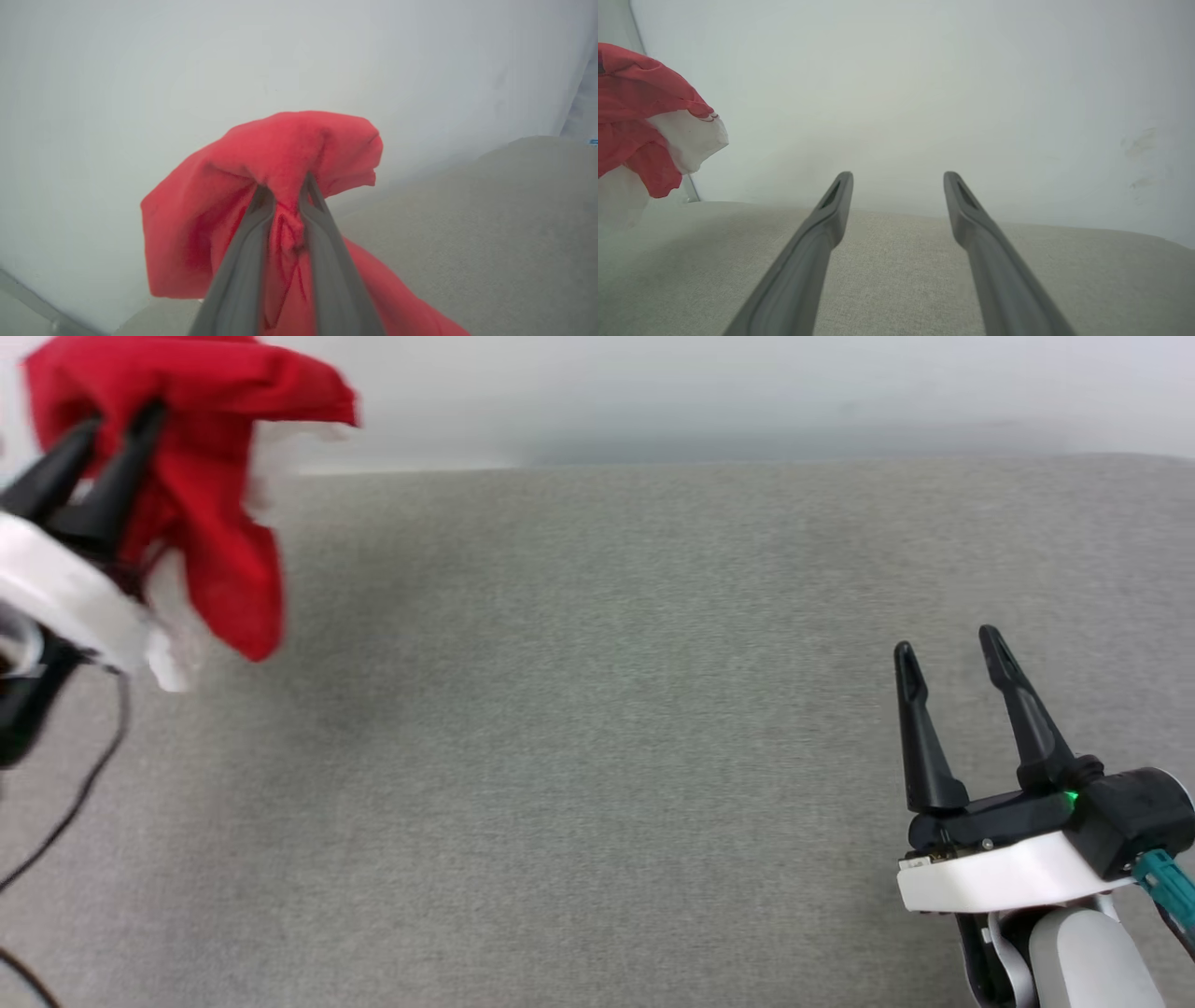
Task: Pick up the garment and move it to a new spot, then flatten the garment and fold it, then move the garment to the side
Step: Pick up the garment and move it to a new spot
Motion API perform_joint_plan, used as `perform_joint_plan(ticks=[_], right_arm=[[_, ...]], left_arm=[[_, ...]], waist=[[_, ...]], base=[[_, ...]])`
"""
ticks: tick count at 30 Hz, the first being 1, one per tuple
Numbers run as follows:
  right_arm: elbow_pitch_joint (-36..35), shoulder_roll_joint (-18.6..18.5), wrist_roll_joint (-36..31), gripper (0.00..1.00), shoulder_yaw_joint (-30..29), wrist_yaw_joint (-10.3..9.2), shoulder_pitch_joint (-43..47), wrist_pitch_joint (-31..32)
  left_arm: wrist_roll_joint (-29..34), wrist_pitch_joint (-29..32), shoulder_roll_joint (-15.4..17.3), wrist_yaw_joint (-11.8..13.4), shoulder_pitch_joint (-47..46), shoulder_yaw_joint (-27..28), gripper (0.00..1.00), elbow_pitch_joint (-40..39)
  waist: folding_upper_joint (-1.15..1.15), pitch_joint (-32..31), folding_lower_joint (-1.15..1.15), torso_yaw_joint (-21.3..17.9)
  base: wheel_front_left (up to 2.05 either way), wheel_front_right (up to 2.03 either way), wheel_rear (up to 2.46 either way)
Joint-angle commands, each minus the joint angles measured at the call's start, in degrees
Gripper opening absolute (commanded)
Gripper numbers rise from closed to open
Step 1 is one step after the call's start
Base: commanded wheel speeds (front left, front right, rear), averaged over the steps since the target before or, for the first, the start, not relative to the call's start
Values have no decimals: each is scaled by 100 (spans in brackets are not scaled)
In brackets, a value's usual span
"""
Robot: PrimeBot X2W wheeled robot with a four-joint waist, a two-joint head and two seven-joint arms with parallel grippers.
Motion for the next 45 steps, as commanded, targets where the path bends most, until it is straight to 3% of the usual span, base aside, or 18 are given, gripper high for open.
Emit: perform_joint_plan(ticks=[1,7,15,21,22,24,26,31,36,45], right_arm=[[-36,10,64,100,-15,-4,43,-12],[-108,10,111,100,-39,-4,99,-12],[-206,11,155,100,-114,-4,100,-12],[-223,11,134,100,-117,-4,94,-12],[-225,11,135,100,-124,-4,102,-12],[-236,12,129,100,-152,-4,138,-12],[-206,12,102,100,-184,-4,156,-12],[-123,12,81,100,-184,-3,257,-12],[-74,11,52,100,-183,-3,331,-12],[-62,11,97,100,-204,-4,512,-12]], left_arm=[[126,2,-144,36,-94,-93,0,-170],[530,-148,-777,281,-124,-474,0,-618],[899,-464,-2068,623,479,-1235,0,-461],[1038,-558,-2930,406,1062,-2002,0,252],[1037,-538,-3030,362,1167,-2127,10,392],[1052,-506,-3212,293,1321,-2343,100,632],[1069,-494,-3352,234,1418,-2513,100,831],[1033,-640,-3488,229,1493,-2424,100,1052],[1057,-719,-3264,394,1522,-1888,100,735],[1047,-722,-2617,947,2475,429,100,-769]], waist=[[0,-150,0,-210],[0,-159,0,-575],[0,-25,0,-1025],[0,39,0,-1199],[0,33,0,-1206],[0,15,0,-1191],[0,-20,0,-1146],[0,-195,0,-938],[0,-420,0,-674],[0,-660,0,-365]], base=[[0,0,0],[0,0,0],[0,0,0],[0,0,0],[0,0,0],[0,0,0],[0,0,0],[0,0,0],[0,0,0],[0,0,0]])
